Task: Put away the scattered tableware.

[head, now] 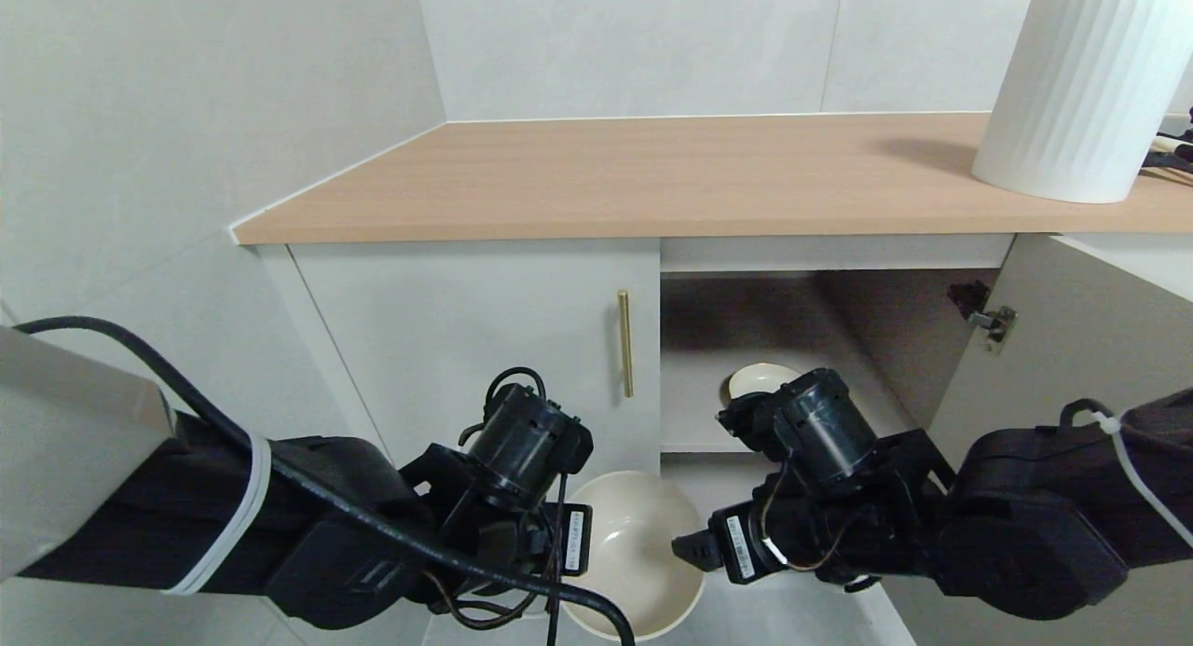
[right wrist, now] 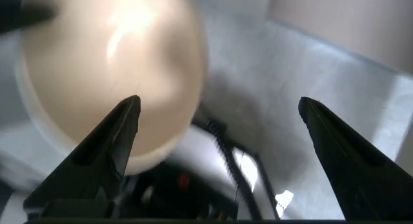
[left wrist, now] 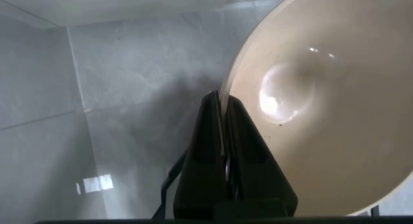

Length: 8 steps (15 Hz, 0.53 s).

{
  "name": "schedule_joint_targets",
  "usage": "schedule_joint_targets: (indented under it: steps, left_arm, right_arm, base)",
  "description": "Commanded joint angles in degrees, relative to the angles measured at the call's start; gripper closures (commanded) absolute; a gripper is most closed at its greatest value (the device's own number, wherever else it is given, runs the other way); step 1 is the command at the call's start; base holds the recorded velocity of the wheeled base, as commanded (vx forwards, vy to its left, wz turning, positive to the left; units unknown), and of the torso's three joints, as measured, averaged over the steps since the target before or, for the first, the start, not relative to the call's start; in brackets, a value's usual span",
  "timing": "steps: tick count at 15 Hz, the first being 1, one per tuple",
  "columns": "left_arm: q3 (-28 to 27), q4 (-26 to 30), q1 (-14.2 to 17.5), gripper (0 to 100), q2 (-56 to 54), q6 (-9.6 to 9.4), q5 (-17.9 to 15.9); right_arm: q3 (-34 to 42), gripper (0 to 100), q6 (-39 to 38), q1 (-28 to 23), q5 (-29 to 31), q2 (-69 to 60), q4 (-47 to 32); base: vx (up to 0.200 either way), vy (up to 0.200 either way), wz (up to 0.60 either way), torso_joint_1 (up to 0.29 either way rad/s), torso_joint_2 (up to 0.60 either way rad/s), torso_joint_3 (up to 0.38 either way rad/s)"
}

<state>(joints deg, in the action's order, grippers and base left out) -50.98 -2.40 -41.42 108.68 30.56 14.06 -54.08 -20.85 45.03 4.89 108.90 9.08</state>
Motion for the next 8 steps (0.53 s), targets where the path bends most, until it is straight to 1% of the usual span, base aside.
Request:
schedule_joint_targets:
  steps: [1, 8]
  left_arm:
    - [0.18, 0.12, -0.68, 100, -0.4, 0.02, 0.01]
    - [0.27, 0.12, -1.2, 100, 0.22, 0.02, 0.01]
  right_arm:
    - [-0.68, 0, -0.95, 0.06, 1.35, 2.81, 1.29]
    - [-1.38, 0, -1.83, -0.03, 1.62, 4.13, 2.26]
  base:
    - [0.0, 0.0, 0.0, 0.0, 0.0, 0.0]
    - [0.0, 0.0, 0.0, 0.0, 0.0, 0.0]
